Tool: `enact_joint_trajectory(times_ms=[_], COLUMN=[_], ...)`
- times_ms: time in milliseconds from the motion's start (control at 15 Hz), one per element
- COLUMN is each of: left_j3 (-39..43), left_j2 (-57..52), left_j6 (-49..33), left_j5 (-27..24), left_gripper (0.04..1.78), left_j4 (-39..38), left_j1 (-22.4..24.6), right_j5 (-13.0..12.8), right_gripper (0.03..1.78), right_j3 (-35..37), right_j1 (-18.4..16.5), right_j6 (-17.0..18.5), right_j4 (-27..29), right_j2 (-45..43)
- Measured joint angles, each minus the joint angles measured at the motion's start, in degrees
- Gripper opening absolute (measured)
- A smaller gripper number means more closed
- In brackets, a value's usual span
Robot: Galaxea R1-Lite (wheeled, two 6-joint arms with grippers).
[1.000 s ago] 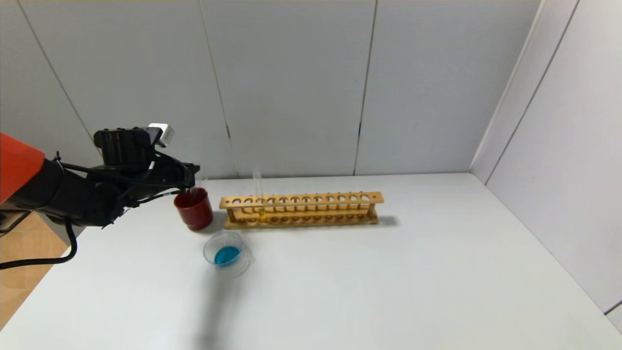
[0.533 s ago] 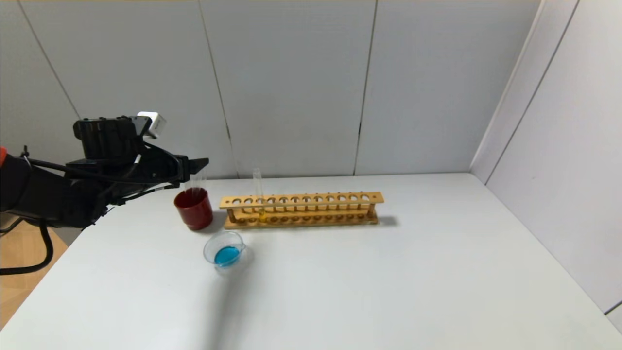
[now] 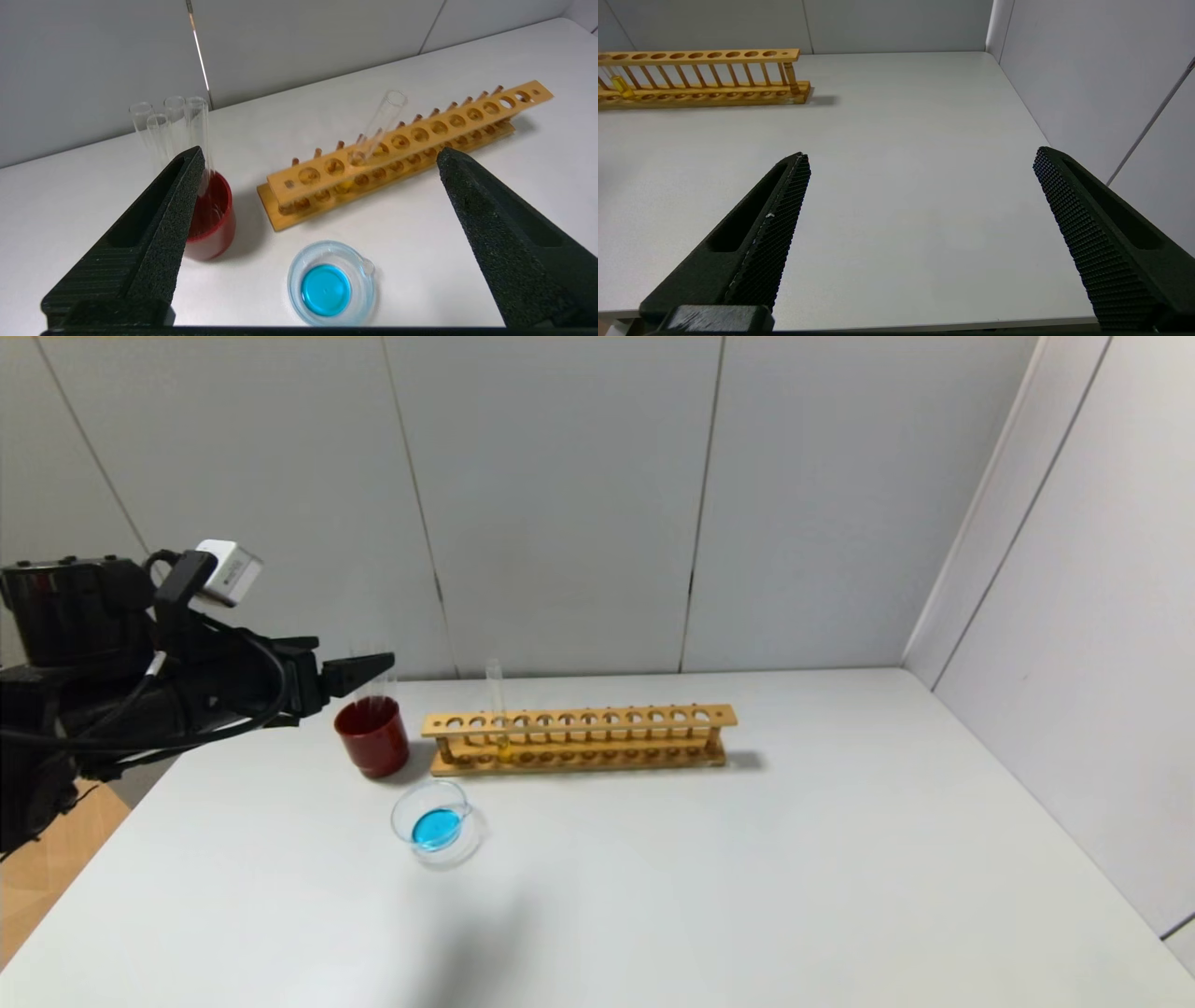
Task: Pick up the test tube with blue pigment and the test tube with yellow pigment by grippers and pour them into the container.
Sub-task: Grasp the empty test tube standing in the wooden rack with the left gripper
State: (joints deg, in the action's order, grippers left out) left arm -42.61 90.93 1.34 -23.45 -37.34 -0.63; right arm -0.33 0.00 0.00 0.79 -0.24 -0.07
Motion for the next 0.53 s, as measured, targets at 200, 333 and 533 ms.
enact_joint_trajectory(times_ms=[200, 333, 533], left_j3=[5.9, 9.5, 11.2], left_j2=[-6.7, -10.5, -12.9], left_j6=[0.1, 0.5, 0.7], left_j5=[0.8, 1.2, 0.9], left_gripper=[1.75, 1.75, 1.75], left_j4=[0.1, 0.8, 1.6], left_j1=[0.0, 0.0, -0.2], right_j5=[0.0, 0.0, 0.0], right_gripper=[1.75, 1.75, 1.75], right_j3=[0.0, 0.0, 0.0], right_j1=[0.0, 0.0, 0.0], right_j6=[0.0, 0.0, 0.0], right_j4=[0.0, 0.0, 0.0], right_j2=[0.0, 0.0, 0.0])
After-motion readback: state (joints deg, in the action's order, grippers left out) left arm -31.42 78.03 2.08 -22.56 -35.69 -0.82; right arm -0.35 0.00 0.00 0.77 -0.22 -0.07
